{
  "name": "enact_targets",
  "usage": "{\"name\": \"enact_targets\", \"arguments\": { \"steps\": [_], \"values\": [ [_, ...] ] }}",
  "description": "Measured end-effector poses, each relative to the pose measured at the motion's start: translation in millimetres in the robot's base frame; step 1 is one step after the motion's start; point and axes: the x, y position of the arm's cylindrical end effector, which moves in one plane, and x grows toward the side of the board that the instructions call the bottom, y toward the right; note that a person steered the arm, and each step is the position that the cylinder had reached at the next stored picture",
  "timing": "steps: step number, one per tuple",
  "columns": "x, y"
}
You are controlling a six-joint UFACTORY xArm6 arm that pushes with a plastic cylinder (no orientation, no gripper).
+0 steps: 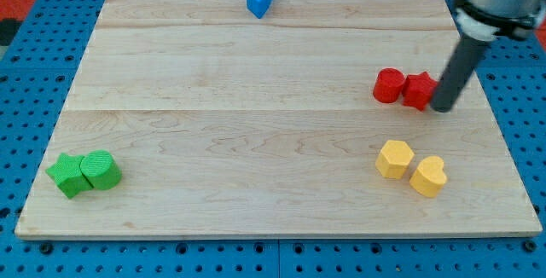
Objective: Place the red blocks below the blue blocks
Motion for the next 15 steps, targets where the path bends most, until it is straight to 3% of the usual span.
{"name": "enact_targets", "arguments": {
  "steps": [1, 3, 4, 5, 6, 8, 10, 14, 15],
  "values": [
    [-49.5, -63.1],
    [-132.8, -133.6],
    [-134.9, -135.3],
    [-142.8, -96.7],
    [-161.7, -110.0],
    [-164.6, -167.1],
    [-165.8, -185.0],
    [-129.3, -176.6],
    [-127.2, -133.9]
  ]
}}
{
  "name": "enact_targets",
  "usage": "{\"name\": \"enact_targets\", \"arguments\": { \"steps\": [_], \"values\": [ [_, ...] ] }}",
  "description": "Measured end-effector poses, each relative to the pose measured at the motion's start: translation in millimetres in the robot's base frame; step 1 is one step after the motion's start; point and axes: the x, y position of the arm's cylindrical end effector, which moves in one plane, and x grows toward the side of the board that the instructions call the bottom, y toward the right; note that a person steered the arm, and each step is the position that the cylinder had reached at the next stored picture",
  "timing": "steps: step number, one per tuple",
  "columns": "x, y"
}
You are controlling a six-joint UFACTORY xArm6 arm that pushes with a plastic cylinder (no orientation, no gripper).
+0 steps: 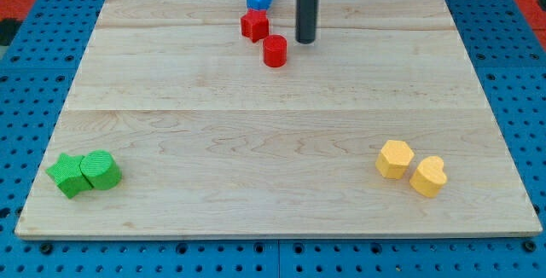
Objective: Place the red blocks below the blue blocks
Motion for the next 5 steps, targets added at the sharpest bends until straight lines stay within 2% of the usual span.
{"name": "enact_targets", "arguments": {
  "steps": [1, 3, 4, 5],
  "values": [
    [22.6, -2.1],
    [23.2, -64.3],
    [24.0, -38.7],
    [69.9, 5.8]
  ]
}}
